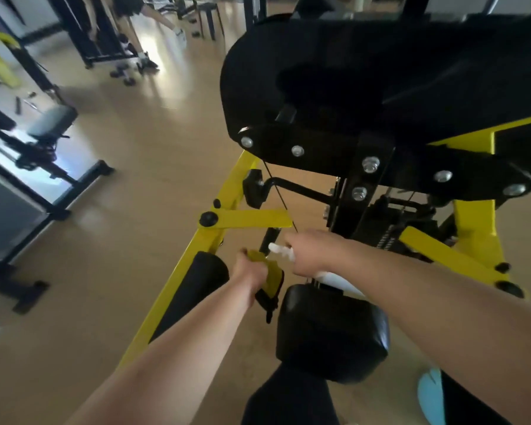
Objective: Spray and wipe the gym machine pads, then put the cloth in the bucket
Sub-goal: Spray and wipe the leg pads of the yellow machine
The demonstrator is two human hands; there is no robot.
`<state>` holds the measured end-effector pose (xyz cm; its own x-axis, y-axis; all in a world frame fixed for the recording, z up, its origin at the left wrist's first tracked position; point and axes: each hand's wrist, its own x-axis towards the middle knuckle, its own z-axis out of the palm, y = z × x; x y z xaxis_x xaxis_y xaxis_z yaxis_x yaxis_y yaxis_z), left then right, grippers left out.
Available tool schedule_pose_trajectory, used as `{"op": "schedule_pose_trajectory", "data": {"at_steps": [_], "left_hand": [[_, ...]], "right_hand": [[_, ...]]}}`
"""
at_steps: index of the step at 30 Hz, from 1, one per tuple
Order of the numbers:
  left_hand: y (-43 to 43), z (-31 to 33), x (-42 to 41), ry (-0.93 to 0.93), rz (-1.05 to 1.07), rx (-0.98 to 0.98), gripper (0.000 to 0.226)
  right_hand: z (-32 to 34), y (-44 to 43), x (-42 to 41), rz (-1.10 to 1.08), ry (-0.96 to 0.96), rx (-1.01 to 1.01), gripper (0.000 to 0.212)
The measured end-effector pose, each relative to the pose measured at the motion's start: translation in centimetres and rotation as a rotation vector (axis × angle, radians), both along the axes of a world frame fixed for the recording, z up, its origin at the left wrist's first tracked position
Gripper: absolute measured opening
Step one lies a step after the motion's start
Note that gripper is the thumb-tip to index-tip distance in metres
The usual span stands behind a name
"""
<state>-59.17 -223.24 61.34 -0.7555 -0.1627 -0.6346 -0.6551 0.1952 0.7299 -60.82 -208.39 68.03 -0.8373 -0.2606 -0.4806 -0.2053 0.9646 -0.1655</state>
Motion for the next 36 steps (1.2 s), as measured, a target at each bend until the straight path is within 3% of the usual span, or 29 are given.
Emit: {"op": "schedule_pose_trajectory", "data": {"at_steps": [3, 7, 11, 15, 19, 22, 24, 25, 28, 32, 36], "left_hand": [[-0.4, -1.2, 0.7, 0.037, 0.063, 0.025, 0.081], [-0.6, -2.0, 0.8, 0.098, 0.134, 0.062, 0.09], [-0.5, -2.7, 0.8, 0.175, 0.131, 0.06, 0.096], [-0.2, -3.2, 0.5, 0.255, 0.134, 0.055, 0.088], [-0.2, -3.3, 0.0, 0.358, 0.177, 0.067, 0.065], [-0.1, -3.5, -1.0, 0.45, 0.132, 0.071, 0.052], [0.4, -3.6, -1.9, 0.498, 0.088, 0.066, 0.044], [0.7, -3.6, -2.3, 0.515, 0.067, 0.054, 0.039], [1.8, -3.8, -3.6, 0.504, 0.023, -0.006, 0.023], [2.8, -5.2, -6.5, 0.399, -0.032, -0.126, 0.005], [3.5, -7.0, -8.9, 0.277, -0.1, -0.154, 0.016]], "right_hand": [[-0.7, -0.6, -0.4, -0.007, 0.061, 0.024, 0.02], [-1.5, -1.2, -0.5, 0.037, 0.011, 0.006, 0.03], [-2.2, -1.6, -0.6, 0.002, 0.059, 0.024, 0.018], [-2.4, -0.9, -1.3, -0.014, 0.017, -0.012, 0.026], [-2.4, -0.4, -2.2, -0.033, 0.058, -0.009, 0.022], [-2.2, 0.2, -3.9, -0.094, 0.127, -0.043, 0.056], [-2.1, 0.5, -5.0, -0.073, 0.086, -0.02, 0.091], [-2.2, 0.5, -5.3, -0.03, 0.049, -0.019, 0.098], [-2.3, 0.1, -5.8, 0.054, -0.015, -0.038, 0.099], [-2.4, 0.1, -6.4, 0.0, -0.063, -0.103, 0.097], [-3.2, 0.2, -6.9, 0.028, -0.028, -0.11, 0.098]]}}
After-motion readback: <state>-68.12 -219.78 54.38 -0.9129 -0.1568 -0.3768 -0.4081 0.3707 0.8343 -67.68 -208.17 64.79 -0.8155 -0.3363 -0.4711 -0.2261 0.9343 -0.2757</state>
